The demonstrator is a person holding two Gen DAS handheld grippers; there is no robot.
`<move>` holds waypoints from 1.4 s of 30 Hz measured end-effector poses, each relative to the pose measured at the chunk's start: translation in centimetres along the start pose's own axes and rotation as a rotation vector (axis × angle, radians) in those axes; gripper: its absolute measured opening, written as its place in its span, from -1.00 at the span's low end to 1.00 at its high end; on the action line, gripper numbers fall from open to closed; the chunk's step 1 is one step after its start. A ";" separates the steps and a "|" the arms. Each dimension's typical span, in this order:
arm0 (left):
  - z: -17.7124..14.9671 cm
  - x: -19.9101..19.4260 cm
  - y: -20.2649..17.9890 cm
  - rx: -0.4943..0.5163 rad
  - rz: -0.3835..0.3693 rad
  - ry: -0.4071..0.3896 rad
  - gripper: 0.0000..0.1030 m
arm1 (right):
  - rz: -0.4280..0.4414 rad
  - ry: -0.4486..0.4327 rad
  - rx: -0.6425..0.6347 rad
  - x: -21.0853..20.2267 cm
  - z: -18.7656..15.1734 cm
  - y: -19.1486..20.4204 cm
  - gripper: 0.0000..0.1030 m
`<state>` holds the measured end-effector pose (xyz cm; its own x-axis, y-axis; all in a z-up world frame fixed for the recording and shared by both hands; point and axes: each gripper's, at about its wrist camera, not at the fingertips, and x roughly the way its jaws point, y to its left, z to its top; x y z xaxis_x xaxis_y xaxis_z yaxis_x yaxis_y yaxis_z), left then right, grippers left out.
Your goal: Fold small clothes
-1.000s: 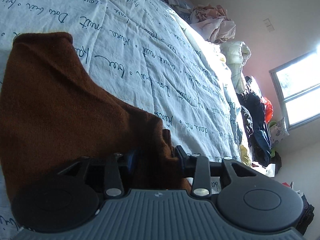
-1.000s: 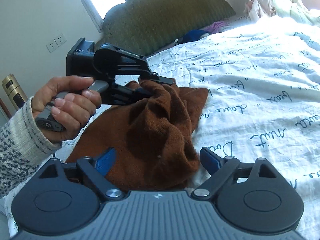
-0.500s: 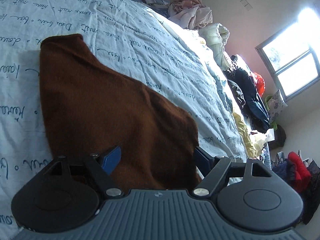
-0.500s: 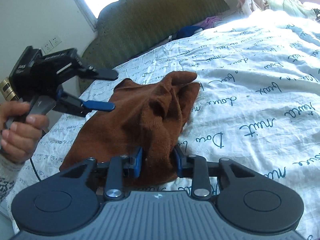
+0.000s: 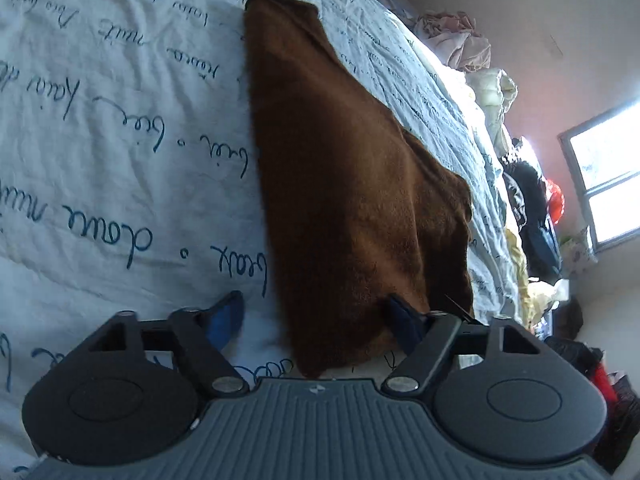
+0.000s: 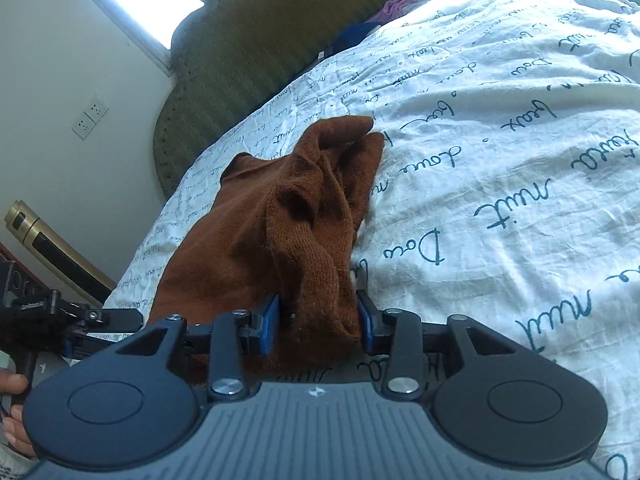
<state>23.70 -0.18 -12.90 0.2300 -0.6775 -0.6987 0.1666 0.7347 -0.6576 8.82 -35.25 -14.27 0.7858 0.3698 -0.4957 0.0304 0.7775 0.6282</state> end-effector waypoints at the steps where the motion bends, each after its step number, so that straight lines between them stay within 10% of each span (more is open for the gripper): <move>1: 0.0 0.7 0.6 -0.038 -0.045 0.037 -0.67 | 0.000 0.003 -0.020 0.2 0.0 0.2 -0.24; 3: -0.1 0.7 1.4 -0.068 -0.076 0.019 -0.70 | 0.007 0.019 -0.035 0.8 0.2 0.4 -0.32; 4: -0.2 0.4 1.7 -0.091 -0.092 0.012 -0.71 | 0.012 0.020 -0.047 1.0 0.3 0.5 -0.70; 11: -1.2 -3.3 2.8 -0.093 -0.059 -0.064 -0.71 | 0.088 0.021 -0.113 0.1 1.4 2.7 -0.72; 16: -1.3 -3.1 3.9 -0.098 -0.040 -0.049 -0.37 | 0.020 0.095 -0.134 1.9 0.4 1.4 0.63; 19: 0.9 -5.3 2.4 -0.008 -0.006 -0.157 0.50 | -0.032 -0.005 -0.116 0.1 2.5 1.3 0.88; 24: 7.1 -4.0 2.1 -0.013 -0.041 -0.212 0.69 | 0.101 0.015 0.039 3.4 7.0 -2.0 0.93; 30: 11.2 2.7 3.2 -0.114 -0.114 -0.097 1.00 | 0.219 0.117 0.126 7.8 8.9 -4.2 0.97; 36: 11.1 2.9 2.7 -0.142 -0.149 -0.088 0.74 | 0.279 0.206 0.028 9.6 9.2 -2.0 0.92; 39: 9.9 2.8 -0.2 0.043 -0.004 -0.102 0.34 | 0.225 0.238 -0.075 10.4 8.3 0.1 0.09; 42: 8.9 2.9 -1.6 0.143 0.064 -0.099 -0.01 | 0.194 0.225 -0.111 10.0 7.8 0.7 0.09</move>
<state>32.62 -3.02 -11.32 0.3367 -0.6279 -0.7017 0.2820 0.7783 -0.5611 21.46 -34.96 -14.08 0.6134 0.6106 -0.5009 -0.1841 0.7273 0.6612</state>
